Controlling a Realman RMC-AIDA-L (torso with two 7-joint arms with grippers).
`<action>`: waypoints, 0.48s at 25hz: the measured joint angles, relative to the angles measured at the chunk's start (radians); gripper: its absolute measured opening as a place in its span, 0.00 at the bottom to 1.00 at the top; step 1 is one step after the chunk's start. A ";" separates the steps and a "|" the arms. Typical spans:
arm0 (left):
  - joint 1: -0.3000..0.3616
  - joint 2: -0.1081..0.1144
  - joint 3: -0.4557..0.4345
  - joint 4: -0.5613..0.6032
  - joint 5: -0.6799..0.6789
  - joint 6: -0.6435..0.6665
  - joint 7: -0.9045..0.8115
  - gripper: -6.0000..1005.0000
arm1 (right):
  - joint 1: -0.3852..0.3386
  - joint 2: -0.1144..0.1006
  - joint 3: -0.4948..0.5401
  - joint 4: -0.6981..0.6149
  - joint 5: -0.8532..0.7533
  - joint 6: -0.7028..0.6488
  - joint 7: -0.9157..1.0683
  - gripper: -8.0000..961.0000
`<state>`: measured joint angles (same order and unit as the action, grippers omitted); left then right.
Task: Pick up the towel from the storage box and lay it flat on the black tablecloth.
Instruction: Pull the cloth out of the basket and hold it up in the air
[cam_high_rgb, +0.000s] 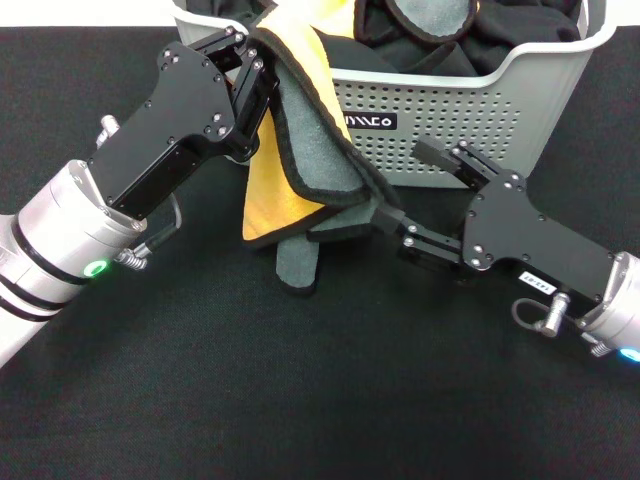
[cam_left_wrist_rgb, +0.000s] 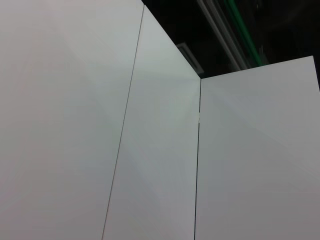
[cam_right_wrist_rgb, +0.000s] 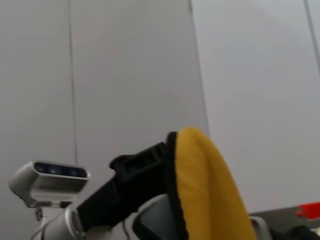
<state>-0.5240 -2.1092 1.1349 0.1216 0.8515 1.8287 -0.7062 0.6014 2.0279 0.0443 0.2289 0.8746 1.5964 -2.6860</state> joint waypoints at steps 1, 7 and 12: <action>0.001 0.000 0.000 0.000 0.000 0.000 -0.001 0.02 | -0.006 0.000 0.004 -0.002 0.000 0.001 -0.001 0.89; 0.003 0.000 0.002 -0.001 0.008 0.002 -0.002 0.02 | -0.037 -0.001 0.031 -0.031 0.000 0.013 0.004 0.89; 0.002 0.000 0.007 -0.001 0.019 0.004 -0.005 0.02 | -0.033 0.000 0.036 -0.031 -0.006 0.009 0.002 0.81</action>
<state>-0.5215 -2.1092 1.1420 0.1211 0.8700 1.8323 -0.7107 0.5689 2.0276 0.0800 0.1982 0.8686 1.6049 -2.6838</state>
